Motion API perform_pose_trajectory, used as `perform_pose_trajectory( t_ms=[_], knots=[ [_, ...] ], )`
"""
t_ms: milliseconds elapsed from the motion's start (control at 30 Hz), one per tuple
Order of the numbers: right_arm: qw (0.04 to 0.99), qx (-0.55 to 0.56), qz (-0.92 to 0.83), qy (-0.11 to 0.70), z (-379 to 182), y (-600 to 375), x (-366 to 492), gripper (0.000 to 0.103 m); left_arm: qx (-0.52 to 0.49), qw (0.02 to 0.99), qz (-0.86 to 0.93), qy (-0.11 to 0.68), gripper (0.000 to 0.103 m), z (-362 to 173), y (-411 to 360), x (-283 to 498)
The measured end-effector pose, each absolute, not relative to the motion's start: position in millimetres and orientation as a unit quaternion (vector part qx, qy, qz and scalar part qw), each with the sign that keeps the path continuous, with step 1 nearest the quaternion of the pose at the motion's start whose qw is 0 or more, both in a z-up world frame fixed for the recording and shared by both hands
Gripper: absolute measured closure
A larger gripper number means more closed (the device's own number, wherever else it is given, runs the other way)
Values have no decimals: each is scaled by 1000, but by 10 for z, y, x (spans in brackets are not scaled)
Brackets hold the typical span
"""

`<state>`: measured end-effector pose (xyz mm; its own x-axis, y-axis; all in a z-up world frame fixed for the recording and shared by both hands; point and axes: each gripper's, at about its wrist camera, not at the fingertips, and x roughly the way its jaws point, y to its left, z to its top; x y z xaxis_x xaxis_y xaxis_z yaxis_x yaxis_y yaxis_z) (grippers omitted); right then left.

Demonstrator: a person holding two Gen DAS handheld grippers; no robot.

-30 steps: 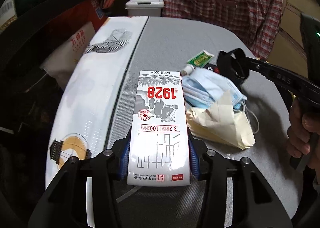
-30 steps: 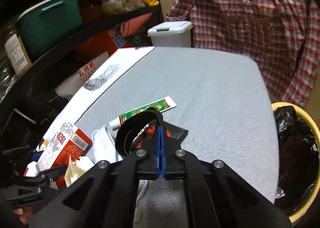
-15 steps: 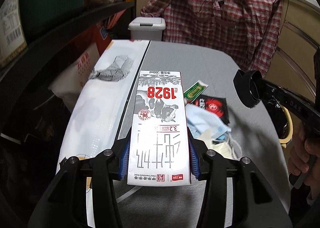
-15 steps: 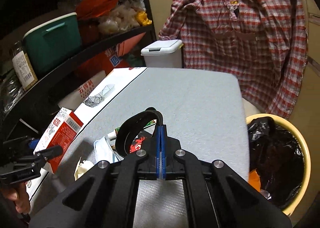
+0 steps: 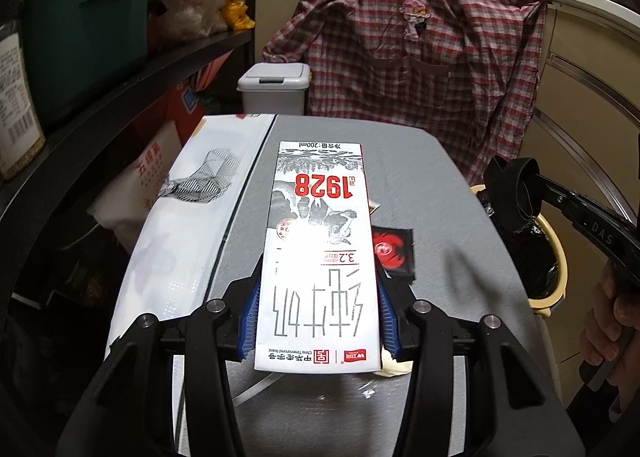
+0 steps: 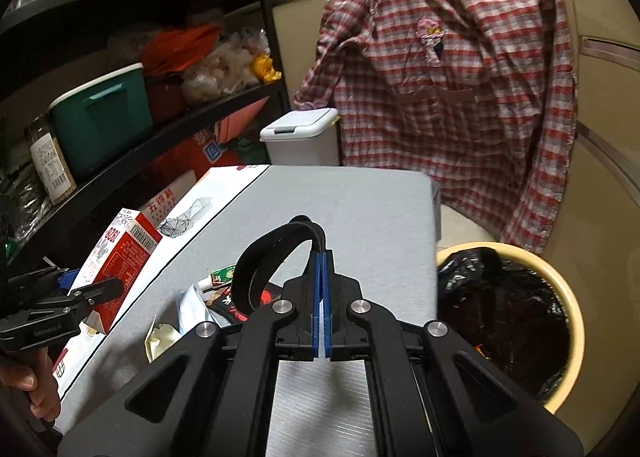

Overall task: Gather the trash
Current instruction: 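Carry the milk carton and black ring over the yellow bin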

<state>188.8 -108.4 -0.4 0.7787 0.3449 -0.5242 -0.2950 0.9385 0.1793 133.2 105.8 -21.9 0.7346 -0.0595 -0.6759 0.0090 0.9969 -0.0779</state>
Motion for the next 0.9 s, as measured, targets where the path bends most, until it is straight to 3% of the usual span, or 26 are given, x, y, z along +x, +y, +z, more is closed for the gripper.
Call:
perform_pose_trajectory(
  t_ms=[900],
  knots=[
    [961, 55, 90, 254, 134, -2107, 1700, 101, -38, 942, -81, 324, 56, 77, 79, 1603]
  ],
)
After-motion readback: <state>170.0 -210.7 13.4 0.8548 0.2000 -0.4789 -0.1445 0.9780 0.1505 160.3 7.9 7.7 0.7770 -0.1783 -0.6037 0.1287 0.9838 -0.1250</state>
